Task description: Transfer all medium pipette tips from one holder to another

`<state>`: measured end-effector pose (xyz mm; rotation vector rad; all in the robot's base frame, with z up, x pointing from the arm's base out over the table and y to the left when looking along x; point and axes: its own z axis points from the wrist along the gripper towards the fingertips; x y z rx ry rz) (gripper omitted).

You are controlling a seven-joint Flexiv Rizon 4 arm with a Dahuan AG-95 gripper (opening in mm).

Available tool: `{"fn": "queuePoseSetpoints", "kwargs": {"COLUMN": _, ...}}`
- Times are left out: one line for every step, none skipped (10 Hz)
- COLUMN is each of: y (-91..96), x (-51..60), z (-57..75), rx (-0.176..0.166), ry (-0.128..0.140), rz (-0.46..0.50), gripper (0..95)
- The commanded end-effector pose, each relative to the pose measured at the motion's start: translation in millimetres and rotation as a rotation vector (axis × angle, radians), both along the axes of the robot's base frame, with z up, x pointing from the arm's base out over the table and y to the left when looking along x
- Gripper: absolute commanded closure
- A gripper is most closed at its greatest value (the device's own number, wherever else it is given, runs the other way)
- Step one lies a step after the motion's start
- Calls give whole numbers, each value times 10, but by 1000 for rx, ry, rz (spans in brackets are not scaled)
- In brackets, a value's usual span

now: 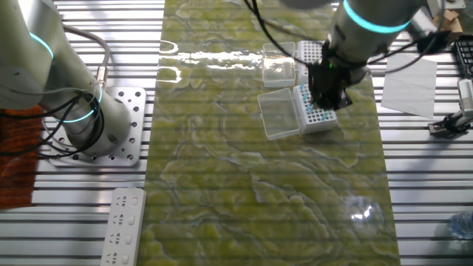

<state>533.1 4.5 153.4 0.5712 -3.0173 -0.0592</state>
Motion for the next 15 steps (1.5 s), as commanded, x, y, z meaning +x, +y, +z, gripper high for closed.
{"fn": "queuePoseSetpoints", "kwargs": {"y": 140, "x": 29, "z": 69, "rx": 36, "ry": 7, "rz": -125, "gripper": 950}}
{"fn": "queuePoseSetpoints", "kwargs": {"y": 151, "x": 50, "z": 79, "rx": 40, "ry": 11, "rz": -138, "gripper": 950}}
{"fn": "queuePoseSetpoints", "kwargs": {"y": 155, "x": 53, "z": 80, "rx": 40, "ry": 9, "rz": -136, "gripper": 950}}
{"fn": "queuePoseSetpoints", "kwargs": {"y": 155, "x": 53, "z": 80, "rx": 36, "ry": 11, "rz": -136, "gripper": 950}}
{"fn": "queuePoseSetpoints", "kwargs": {"y": 155, "x": 53, "z": 80, "rx": 30, "ry": 25, "rz": -88, "gripper": 950}}
{"fn": "queuePoseSetpoints", "kwargs": {"y": 155, "x": 53, "z": 80, "rx": 31, "ry": 24, "rz": -42, "gripper": 950}}
{"fn": "queuePoseSetpoints", "kwargs": {"y": 155, "x": 53, "z": 80, "rx": 50, "ry": 18, "rz": 28, "gripper": 950}}
{"fn": "queuePoseSetpoints", "kwargs": {"y": 155, "x": 53, "z": 80, "rx": 62, "ry": 12, "rz": 82, "gripper": 950}}
{"fn": "queuePoseSetpoints", "kwargs": {"y": 155, "x": 53, "z": 80, "rx": 108, "ry": -12, "rz": 146, "gripper": 950}}
{"fn": "queuePoseSetpoints", "kwargs": {"y": 155, "x": 53, "z": 80, "rx": 126, "ry": -22, "rz": 150, "gripper": 950}}
{"fn": "queuePoseSetpoints", "kwargs": {"y": 155, "x": 53, "z": 80, "rx": 134, "ry": -21, "rz": 135, "gripper": 950}}
{"fn": "queuePoseSetpoints", "kwargs": {"y": 155, "x": 53, "z": 80, "rx": 124, "ry": -14, "rz": 124, "gripper": 950}}
{"fn": "queuePoseSetpoints", "kwargs": {"y": 226, "x": 47, "z": 100, "rx": 109, "ry": 0, "rz": 69, "gripper": 950}}
{"fn": "queuePoseSetpoints", "kwargs": {"y": 589, "x": 12, "z": 160, "rx": 92, "ry": 2, "rz": -1, "gripper": 950}}
{"fn": "queuePoseSetpoints", "kwargs": {"y": 815, "x": 5, "z": 185, "rx": 82, "ry": 3, "rz": -51, "gripper": 950}}
